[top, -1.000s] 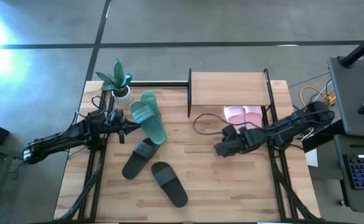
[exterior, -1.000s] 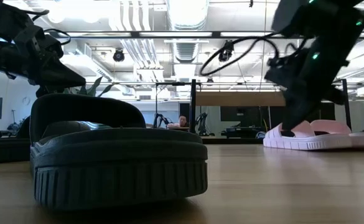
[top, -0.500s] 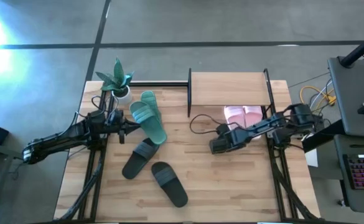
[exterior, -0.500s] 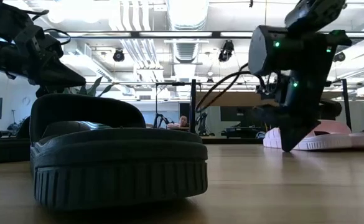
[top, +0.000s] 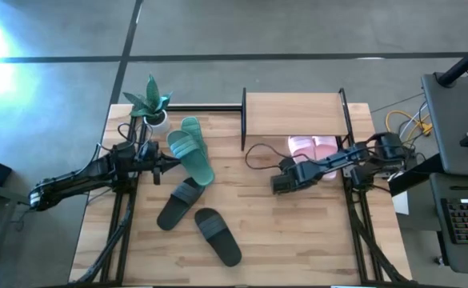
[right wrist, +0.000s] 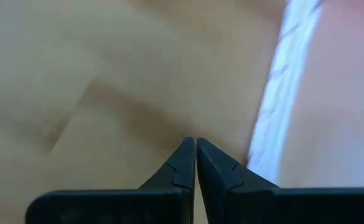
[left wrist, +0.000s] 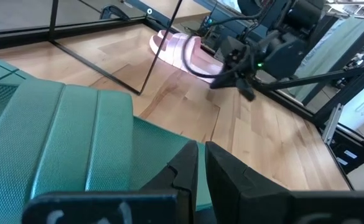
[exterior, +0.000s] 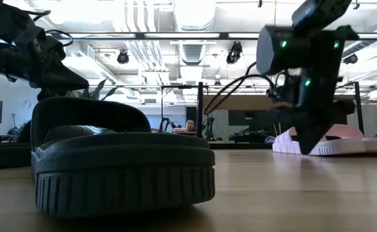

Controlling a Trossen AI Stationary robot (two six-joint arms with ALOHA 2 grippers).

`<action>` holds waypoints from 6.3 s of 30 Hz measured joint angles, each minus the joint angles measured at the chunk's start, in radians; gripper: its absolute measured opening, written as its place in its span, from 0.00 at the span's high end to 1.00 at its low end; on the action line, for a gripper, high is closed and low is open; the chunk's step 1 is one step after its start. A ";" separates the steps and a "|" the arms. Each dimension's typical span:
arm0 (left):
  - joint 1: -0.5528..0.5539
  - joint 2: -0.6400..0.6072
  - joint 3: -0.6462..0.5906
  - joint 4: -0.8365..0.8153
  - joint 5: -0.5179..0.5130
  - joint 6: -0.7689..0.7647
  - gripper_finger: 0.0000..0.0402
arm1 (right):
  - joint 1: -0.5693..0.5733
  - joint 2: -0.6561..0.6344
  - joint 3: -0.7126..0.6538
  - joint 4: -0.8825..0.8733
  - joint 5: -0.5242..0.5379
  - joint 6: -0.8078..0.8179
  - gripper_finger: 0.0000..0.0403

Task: Pick and place slides into the shelf
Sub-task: Adjust the pink slides under the shelf, then put the top black slide under the shelf

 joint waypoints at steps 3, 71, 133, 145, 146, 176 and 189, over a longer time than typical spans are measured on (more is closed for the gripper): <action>0.000 0.000 0.000 0.000 0.000 0.000 0.96 | 0.008 -0.049 -0.005 0.001 -0.130 0.041 0.98; 0.000 0.001 0.000 0.273 -0.004 -0.249 0.96 | 0.103 -0.164 0.167 0.248 -0.180 -0.145 0.56; -1.159 1.593 1.065 -1.034 -0.854 -0.600 0.81 | 0.083 -0.291 0.150 0.007 -0.163 -0.405 0.57; -1.118 1.560 0.975 -1.022 -0.900 -0.627 0.52 | 0.083 -0.291 0.149 -0.004 -0.171 -0.342 0.58; -1.106 1.554 0.947 -0.991 -0.884 -0.620 0.52 | 0.083 -0.291 0.149 -0.004 -0.176 -0.342 0.58; -0.925 1.156 1.027 -0.539 -0.820 -0.407 1.00 | 0.085 -0.305 0.150 -0.059 -0.170 -0.311 0.58; -0.604 1.676 1.259 -0.358 -0.781 -0.163 1.00 | 0.085 -0.661 0.157 -0.217 0.162 -0.053 0.58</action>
